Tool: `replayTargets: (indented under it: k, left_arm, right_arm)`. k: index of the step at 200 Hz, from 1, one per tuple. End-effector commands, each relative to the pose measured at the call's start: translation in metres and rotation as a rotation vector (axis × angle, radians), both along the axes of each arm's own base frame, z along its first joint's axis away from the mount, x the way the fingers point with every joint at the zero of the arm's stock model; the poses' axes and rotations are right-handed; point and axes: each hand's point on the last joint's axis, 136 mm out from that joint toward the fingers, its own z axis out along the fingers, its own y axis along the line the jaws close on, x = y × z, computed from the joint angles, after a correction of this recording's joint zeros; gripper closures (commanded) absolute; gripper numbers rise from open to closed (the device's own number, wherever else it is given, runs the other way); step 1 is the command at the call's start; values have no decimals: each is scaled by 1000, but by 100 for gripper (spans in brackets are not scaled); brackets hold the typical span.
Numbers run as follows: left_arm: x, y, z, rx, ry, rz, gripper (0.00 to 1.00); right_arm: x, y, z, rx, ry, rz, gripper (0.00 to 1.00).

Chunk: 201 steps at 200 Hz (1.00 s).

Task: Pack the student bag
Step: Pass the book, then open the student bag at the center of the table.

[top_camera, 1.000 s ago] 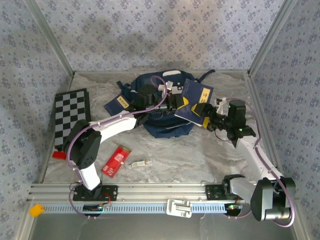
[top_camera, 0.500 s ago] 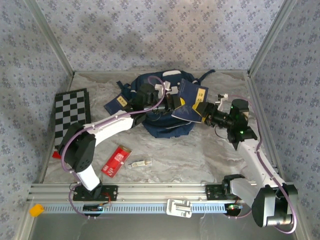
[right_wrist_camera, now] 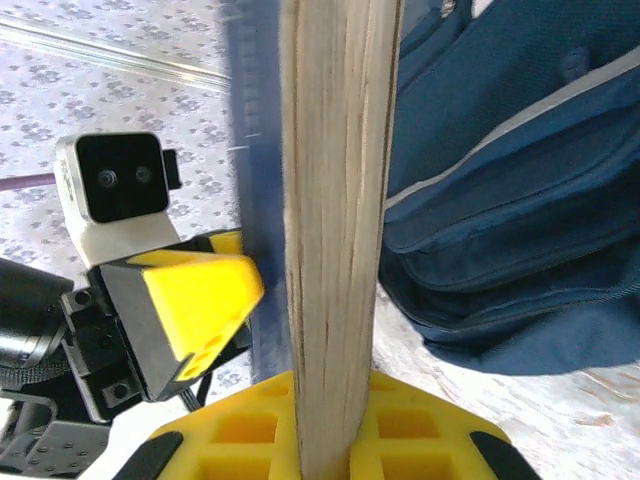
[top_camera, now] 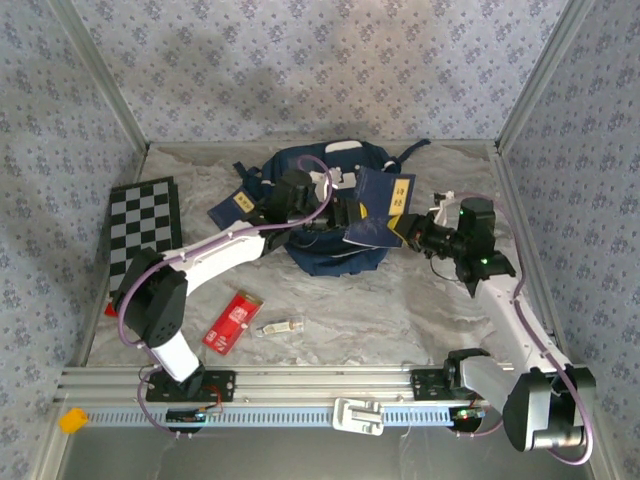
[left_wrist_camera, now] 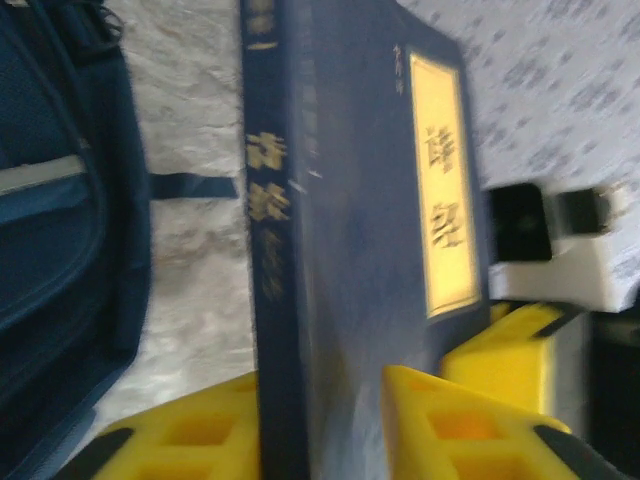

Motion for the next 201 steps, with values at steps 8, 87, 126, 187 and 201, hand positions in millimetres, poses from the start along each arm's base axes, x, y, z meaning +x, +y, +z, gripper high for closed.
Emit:
replayTargets:
  k: [8,87,126,187,201]
  left_arm:
    - [-5,30,-9,295,-201,-64,58]
    - [-29,32,-103,819,-391,-430,44]
    - [-7,22,-126,916,-428,-406,41]
    - [19,14,-146,992,-473,-362,42]
    - [18,12,-148,982,-477,-374,47]
  right_arm:
    - [-10,-23,10,-107,-20,-59,100]
    - [-38,-65,-22,-201,96,-158,100]
    - [-40,-74,-32,-179,119,-185,100]
    - [-39,-76,-35,-161,119,-188,100]
    - [-39,-77,-34,-159,118,-191,100]
